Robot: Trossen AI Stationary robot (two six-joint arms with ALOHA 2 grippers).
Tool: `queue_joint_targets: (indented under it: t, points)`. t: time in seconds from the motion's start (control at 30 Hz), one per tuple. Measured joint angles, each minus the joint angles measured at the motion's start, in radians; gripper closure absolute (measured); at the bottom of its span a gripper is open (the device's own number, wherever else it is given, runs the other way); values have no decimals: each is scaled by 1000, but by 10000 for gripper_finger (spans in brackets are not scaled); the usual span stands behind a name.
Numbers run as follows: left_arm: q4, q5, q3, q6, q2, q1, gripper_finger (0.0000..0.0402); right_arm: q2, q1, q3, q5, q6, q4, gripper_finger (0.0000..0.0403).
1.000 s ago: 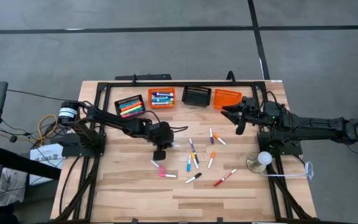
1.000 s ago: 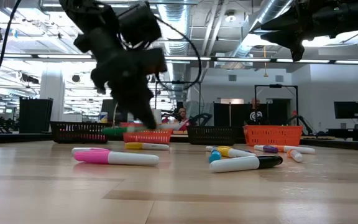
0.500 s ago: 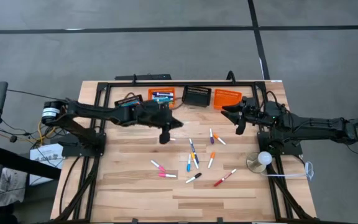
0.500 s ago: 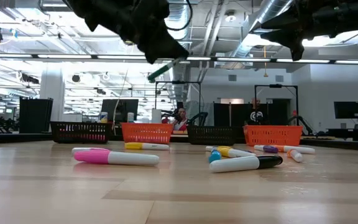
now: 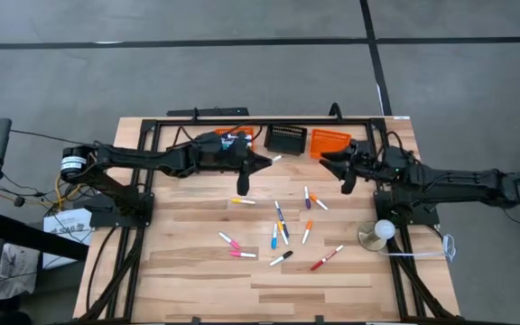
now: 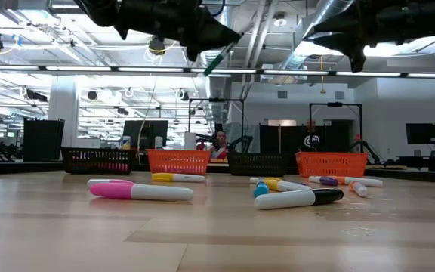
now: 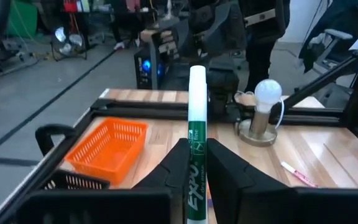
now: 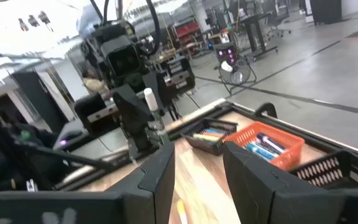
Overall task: Pick & Place Markers
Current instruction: Put the small green marker pen into the right black bin
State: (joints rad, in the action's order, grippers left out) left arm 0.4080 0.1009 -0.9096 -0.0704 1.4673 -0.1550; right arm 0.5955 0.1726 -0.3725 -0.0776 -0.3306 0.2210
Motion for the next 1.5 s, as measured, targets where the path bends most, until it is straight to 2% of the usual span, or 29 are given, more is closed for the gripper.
queue_joint_targets:
  t: [0.17,0.43,0.53,0.87,1.0,1.3,1.5]
  points:
    - [3,0,-49,-5,30,0,358,110,0,0,0,-2,133,258]
    - [5,3,-143,-37,97,-15,363,279,14,0,-4,28,386,181]
    - [5,7,-159,-37,116,-24,359,321,29,-9,-13,42,452,165]
    - [5,8,-186,-38,125,-29,361,499,52,-153,-25,148,446,161]
    - [5,11,-187,-38,125,-39,357,540,65,-192,17,155,445,161]
    - [4,9,-187,-38,125,-42,360,588,73,-242,52,148,442,161]
    - [-3,14,-187,-37,126,-60,364,560,79,-242,59,152,373,161]
